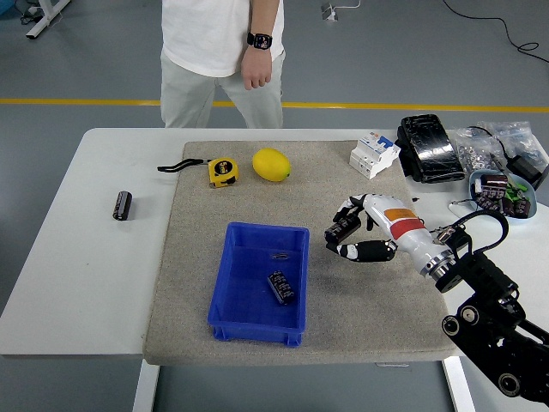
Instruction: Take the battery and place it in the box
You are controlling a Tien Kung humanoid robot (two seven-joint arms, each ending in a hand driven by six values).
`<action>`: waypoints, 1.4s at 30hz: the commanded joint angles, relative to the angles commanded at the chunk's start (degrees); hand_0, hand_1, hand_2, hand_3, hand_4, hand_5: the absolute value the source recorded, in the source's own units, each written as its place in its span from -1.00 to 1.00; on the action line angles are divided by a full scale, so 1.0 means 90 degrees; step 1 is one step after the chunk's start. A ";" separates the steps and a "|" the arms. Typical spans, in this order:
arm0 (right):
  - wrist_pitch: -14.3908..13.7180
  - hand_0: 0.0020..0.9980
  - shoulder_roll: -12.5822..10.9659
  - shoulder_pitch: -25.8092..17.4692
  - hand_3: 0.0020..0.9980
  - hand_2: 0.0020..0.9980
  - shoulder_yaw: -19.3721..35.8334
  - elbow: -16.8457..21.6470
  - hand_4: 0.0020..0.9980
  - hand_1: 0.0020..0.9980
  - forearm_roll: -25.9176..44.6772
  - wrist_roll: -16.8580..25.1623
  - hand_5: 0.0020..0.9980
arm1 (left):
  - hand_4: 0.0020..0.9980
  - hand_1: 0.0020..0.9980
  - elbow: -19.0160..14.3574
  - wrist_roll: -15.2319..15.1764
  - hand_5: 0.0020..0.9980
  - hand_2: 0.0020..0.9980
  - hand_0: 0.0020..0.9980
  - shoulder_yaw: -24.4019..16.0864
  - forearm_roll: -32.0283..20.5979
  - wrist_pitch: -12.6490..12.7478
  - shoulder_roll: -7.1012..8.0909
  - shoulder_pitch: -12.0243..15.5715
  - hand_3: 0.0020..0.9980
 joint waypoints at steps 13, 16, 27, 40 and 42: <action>0.0447 -0.13 0.0209 0.0536 0.48 0.36 -0.0845 0.0409 0.99 0.12 -0.0373 -0.0047 -0.50 | 0.33 0.34 0.0000 0.0000 0.28 0.40 0.45 -0.0002 -0.0005 0.0008 0.0023 0.0001 0.26; 0.0484 0.15 0.0249 0.0560 0.80 0.60 -0.0931 0.0356 1.00 0.28 -0.0443 -0.0005 -0.43 | 0.33 0.34 0.0002 0.0003 0.28 0.40 0.45 -0.0014 0.0000 0.0011 0.0028 0.0001 0.26; 0.0548 0.36 0.0236 0.0523 0.90 0.75 -0.0898 0.0267 1.00 0.41 -0.0485 0.0011 -0.46 | 0.33 0.33 0.0003 -0.0001 0.28 0.40 0.45 -0.0012 -0.0013 0.0013 0.0037 -0.0002 0.25; 0.0409 0.33 0.0086 0.0103 0.86 0.70 -0.0217 0.0170 1.00 0.36 -0.0382 0.0056 -0.41 | 0.33 0.33 0.0002 0.0018 0.28 0.40 0.45 -0.0037 0.0012 0.0020 0.0023 0.0002 0.25; 0.0373 0.33 0.0053 -0.0017 0.86 0.70 0.0005 0.0126 1.00 0.36 -0.0337 0.0059 -0.41 | 0.33 0.33 0.0002 0.0024 0.28 0.40 0.45 -0.0045 0.0034 0.0020 0.0020 0.0006 0.25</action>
